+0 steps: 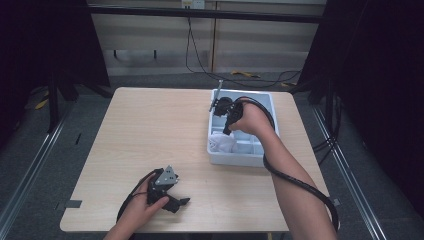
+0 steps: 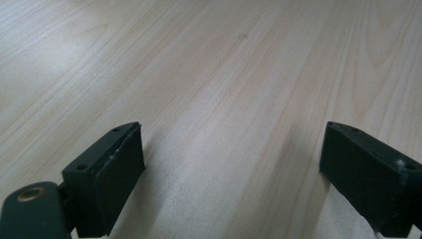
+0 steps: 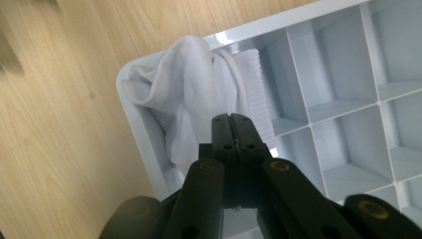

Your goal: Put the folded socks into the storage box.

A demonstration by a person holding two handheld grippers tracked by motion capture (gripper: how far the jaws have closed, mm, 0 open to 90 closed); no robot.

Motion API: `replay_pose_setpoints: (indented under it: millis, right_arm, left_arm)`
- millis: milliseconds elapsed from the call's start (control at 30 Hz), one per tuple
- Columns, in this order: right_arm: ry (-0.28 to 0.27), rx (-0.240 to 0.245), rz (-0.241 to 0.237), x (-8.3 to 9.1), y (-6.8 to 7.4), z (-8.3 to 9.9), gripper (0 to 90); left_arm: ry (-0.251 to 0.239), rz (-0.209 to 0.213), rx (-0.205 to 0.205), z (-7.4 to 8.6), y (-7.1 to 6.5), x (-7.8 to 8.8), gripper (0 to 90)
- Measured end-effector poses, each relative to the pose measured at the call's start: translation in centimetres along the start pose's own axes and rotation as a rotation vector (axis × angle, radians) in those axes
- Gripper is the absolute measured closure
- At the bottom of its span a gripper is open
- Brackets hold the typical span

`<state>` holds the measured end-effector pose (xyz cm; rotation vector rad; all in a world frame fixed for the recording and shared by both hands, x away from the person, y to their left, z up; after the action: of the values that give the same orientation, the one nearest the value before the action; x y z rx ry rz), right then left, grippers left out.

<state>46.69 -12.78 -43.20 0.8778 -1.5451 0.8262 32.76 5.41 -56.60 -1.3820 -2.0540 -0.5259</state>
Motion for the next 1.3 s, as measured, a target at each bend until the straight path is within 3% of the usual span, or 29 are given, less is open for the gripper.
replay_pose_setpoints:
  millis: [333, 600, 1300]
  right_arm:
    - [0.007, 0.001, -0.003, -1.4, -0.1, -1.0, 90.0]
    - [0.059, 0.024, -0.034, -3.2, 0.5, -0.5, 90.0]
    - [0.073, 0.034, -0.062, -5.5, 1.4, 0.0, 90.0]
  left_arm:
    - [0.0, 0.001, -0.001, 0.0, 0.0, 0.0, 10.2]
    - [0.0, 0.002, -0.001, 0.0, 0.0, 0.0, 10.1]
    - [0.001, 0.003, -0.002, 0.0, 0.0, 0.0, 10.0]
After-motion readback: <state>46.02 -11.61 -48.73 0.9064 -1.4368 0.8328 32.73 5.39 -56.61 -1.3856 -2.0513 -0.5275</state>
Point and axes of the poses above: each handheld gripper's, and its own axes: x roughly backward along the jaws, z roughly out of its underside, y roughly to its left, the point moved 8 cm from there along -x, roughly forward along the jaws, and after that the axes turned 3 degrees about -x, right-handed, at the moved point
